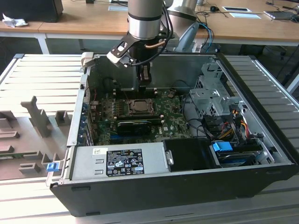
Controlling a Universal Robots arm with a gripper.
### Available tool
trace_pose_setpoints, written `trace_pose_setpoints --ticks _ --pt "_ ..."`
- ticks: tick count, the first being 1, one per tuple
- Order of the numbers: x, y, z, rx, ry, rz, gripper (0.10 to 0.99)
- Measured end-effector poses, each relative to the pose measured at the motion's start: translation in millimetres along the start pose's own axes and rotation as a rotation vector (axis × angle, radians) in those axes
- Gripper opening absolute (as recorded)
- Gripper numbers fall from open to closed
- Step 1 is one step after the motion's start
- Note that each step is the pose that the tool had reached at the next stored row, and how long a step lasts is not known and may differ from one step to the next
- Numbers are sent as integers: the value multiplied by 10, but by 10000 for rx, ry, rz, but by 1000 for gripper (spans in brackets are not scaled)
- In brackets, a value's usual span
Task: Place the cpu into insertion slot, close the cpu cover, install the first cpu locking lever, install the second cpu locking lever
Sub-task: 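Install the first cpu locking lever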
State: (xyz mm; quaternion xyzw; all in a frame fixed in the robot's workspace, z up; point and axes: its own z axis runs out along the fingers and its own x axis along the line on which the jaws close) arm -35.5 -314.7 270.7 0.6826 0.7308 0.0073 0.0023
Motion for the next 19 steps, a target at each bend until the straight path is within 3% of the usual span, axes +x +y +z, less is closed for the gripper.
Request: trace_pose_setpoints --ticks 10,12,15,19 --pt "1 1 -105 0 2 -39 106" --pt "1 1 -103 2 7 -415 106" --pt "0 1 -80 10 21 -1493 106" --pt "0 1 -60 17 31 -2344 106"
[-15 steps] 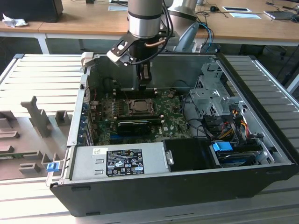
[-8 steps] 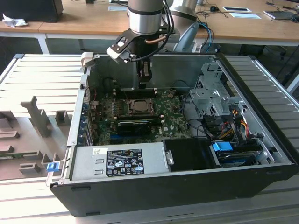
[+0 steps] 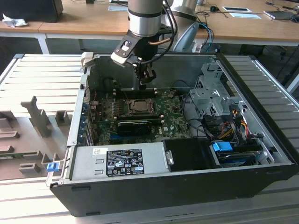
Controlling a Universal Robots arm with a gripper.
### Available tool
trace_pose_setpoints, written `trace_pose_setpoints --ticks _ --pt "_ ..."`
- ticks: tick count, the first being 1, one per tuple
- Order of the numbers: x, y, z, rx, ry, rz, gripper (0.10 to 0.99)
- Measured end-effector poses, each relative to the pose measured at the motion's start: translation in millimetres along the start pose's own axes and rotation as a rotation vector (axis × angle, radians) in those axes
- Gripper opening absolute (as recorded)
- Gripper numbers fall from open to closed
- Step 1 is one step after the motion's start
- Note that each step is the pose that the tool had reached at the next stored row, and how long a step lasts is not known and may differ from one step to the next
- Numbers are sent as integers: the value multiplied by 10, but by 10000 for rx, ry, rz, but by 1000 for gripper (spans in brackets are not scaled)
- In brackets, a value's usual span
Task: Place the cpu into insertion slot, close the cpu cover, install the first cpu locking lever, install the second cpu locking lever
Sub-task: 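Install the first cpu locking lever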
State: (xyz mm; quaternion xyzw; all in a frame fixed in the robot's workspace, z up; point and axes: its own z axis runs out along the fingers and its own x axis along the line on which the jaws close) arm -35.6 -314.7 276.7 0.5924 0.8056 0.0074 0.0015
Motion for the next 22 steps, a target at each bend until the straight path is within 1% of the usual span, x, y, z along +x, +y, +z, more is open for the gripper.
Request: trace_pose_setpoints --ticks 3,10,13,17,19,22 --pt "0 0 7 1 5 -281 106" --pt "0 0 14 2 8 -471 106" --pt "-1 0 14 3 11 -747 106" --pt "0 0 16 6 19 -1299 106" --pt "0 0 18 9 26 -1733 106" --pt "-1 0 20 13 31 -2193 106"
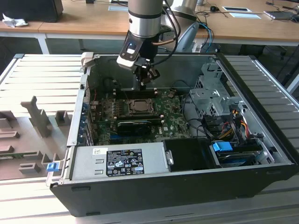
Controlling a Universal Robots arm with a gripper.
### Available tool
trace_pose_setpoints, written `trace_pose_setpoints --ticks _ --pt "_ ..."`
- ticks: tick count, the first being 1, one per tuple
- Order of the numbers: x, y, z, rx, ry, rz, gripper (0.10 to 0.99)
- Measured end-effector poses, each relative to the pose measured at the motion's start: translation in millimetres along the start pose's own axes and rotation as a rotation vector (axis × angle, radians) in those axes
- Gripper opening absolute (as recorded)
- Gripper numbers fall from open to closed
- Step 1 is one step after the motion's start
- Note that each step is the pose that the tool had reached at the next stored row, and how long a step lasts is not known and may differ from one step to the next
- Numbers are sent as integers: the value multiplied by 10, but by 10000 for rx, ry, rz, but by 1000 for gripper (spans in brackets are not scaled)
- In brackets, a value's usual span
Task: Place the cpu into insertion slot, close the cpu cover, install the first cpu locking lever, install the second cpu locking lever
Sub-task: 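Install the first cpu locking lever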
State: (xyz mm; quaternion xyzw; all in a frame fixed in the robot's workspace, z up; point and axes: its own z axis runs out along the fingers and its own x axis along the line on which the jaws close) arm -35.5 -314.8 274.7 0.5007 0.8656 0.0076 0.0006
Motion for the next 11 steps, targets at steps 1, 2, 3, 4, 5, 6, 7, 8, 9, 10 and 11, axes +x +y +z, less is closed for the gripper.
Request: trace_pose_setpoints --ticks 1,2,3,4,5,6,7,8,9,10,11 --pt "0 0 0 1 1 -123 106" --pt "0 0 0 2 3 -276 106" --pt "0 0 1 3 6 -420 106" --pt "0 0 1 4 9 -612 106" --pt "0 0 2 5 11 -772 106" --pt "0 0 4 5 14 -990 106" --pt "0 0 7 4 18 -1181 106" --pt "0 0 12 10 22 -1567 106" --pt "0 0 15 14 25 -1861 106" --pt "0 0 17 17 33 -2371 106" --pt "0 0 18 17 35 -2549 106"
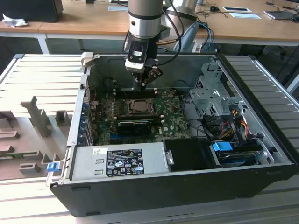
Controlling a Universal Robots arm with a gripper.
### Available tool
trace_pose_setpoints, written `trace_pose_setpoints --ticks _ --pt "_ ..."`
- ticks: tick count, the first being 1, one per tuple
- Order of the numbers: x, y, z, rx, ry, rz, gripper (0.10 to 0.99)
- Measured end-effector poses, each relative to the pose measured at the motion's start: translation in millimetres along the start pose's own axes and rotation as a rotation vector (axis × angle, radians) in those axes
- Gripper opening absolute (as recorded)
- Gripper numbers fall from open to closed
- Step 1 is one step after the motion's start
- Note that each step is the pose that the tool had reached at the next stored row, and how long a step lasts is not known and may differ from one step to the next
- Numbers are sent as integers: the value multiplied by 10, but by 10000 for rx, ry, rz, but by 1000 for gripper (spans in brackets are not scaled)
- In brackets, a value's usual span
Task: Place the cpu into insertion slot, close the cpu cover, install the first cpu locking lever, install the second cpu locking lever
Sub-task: 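Install the first cpu locking lever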
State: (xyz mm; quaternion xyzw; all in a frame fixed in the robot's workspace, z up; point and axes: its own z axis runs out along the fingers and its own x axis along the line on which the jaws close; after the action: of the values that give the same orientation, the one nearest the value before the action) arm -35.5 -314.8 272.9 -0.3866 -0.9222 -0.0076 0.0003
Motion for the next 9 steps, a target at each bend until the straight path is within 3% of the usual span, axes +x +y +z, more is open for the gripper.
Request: trace_pose_setpoints --ticks 9 --pt "0 0 1 6 15 -1023 106"
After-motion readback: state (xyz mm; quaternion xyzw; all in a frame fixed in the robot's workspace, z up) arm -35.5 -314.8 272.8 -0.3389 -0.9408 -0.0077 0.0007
